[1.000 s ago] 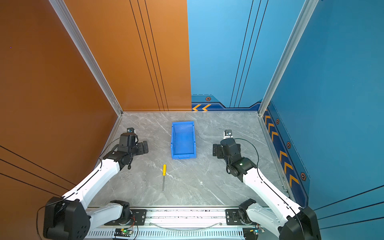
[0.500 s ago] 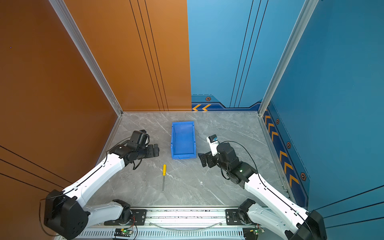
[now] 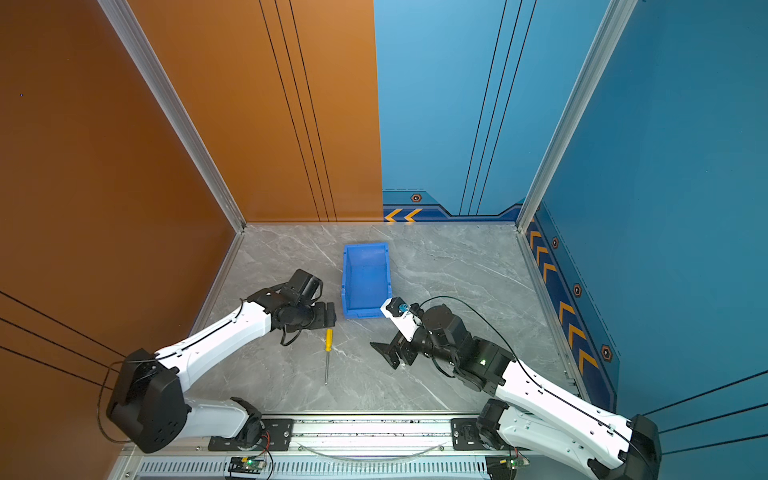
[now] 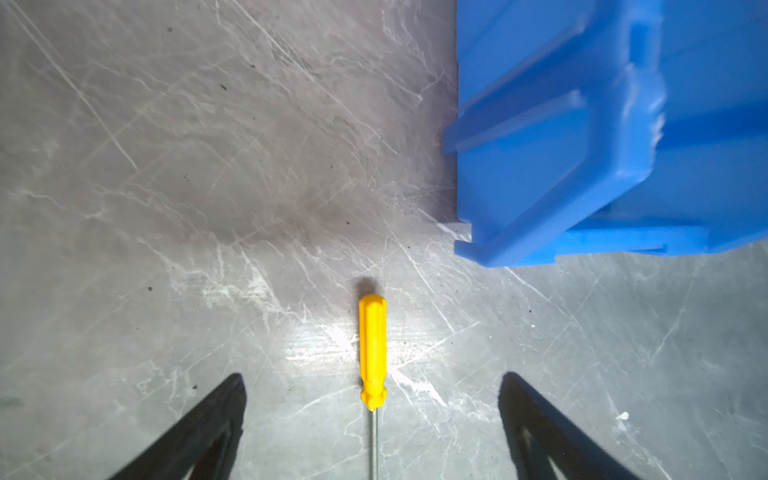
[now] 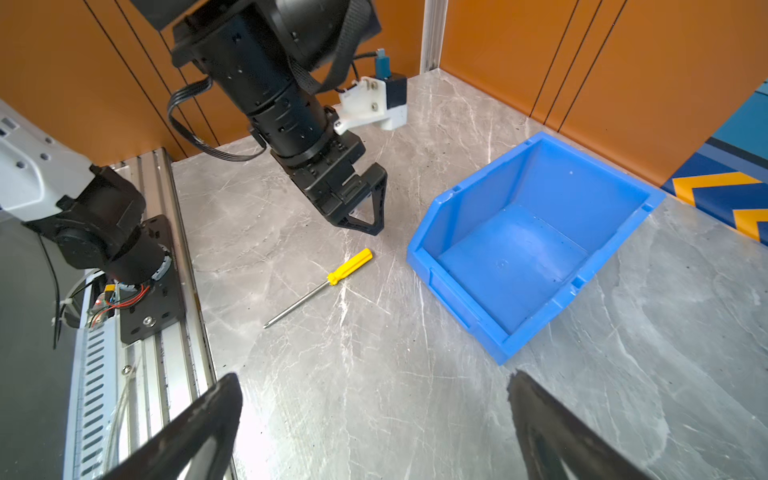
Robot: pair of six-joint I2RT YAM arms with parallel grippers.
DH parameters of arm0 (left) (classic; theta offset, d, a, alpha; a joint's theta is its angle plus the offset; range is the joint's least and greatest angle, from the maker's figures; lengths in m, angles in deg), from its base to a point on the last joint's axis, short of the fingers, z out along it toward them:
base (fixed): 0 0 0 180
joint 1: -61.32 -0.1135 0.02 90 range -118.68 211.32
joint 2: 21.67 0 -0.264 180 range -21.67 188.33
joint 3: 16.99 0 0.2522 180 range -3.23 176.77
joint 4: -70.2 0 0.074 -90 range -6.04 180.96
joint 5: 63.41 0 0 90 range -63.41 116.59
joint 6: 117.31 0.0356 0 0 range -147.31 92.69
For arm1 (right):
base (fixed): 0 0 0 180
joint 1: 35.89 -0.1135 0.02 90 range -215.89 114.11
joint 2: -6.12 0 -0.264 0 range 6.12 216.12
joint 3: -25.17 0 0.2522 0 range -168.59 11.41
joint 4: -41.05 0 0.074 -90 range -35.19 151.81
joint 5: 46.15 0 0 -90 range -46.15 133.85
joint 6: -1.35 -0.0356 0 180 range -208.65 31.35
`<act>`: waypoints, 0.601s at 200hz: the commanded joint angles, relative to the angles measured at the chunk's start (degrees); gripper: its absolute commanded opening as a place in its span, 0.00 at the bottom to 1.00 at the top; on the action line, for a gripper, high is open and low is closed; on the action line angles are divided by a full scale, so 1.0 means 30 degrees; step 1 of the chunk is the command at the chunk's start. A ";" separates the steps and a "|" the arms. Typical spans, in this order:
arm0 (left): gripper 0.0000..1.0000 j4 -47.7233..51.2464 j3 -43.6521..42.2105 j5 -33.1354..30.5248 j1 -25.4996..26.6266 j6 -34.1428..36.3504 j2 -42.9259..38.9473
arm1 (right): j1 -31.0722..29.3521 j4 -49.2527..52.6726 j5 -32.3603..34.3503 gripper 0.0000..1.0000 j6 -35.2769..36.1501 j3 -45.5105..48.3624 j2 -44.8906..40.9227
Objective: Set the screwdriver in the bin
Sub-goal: 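Move the left gripper over the yellow screwdriver handle while the right arm lifts inward, then lower the left gripper and close it on the yellow screwdriver handle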
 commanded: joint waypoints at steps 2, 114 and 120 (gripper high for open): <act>0.94 0.0010 -0.0750 -0.0080 0.0705 -0.0864 0.0492 | -0.0315 -0.0291 -0.0795 1.00 0.0179 0.0784 -0.0117; 0.75 -0.1171 -0.1193 -0.1320 0.1739 -0.1770 0.3663 | -0.0718 -0.0326 -0.0240 1.00 0.0270 0.1433 -0.0408; 0.74 -0.1142 -0.1168 -0.1381 0.1740 -0.1826 0.3729 | -0.0733 -0.0397 -0.0380 1.00 0.0279 0.1437 -0.0351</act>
